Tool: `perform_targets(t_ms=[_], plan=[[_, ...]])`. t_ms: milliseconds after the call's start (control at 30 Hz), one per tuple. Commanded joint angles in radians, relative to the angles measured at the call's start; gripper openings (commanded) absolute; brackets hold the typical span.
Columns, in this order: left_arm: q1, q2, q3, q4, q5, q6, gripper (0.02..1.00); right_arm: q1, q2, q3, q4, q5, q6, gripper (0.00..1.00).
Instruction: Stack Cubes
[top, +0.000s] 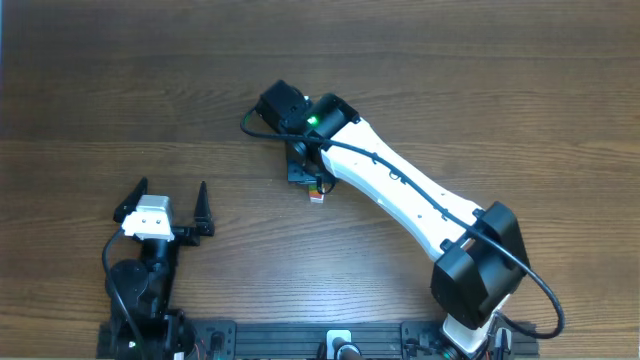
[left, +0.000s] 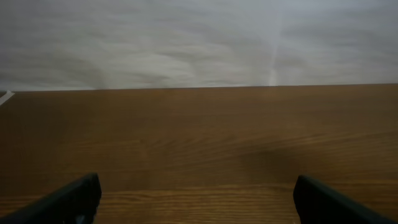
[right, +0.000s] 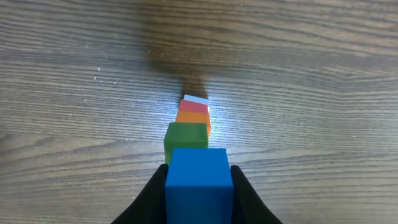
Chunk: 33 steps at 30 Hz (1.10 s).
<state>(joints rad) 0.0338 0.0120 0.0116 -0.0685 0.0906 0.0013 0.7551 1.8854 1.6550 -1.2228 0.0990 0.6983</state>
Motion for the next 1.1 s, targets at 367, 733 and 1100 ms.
perform_targets(t_ms=[367, 733, 1100], plan=[[-0.004, -0.006, -0.006, 0.000, 0.010, 0.017, 1.000, 0.029, 0.021, 0.024, 0.000, -0.023, 0.023, 0.009], [-0.004, -0.006, -0.006, 0.000, 0.010, 0.017, 1.000, 0.029, 0.051, 0.023, 0.003, -0.023, 0.027, 0.012], [-0.004, -0.006, -0.006, 0.000, 0.010, 0.017, 1.000, 0.029, 0.053, 0.018, 0.003, -0.023, 0.027, 0.009]])
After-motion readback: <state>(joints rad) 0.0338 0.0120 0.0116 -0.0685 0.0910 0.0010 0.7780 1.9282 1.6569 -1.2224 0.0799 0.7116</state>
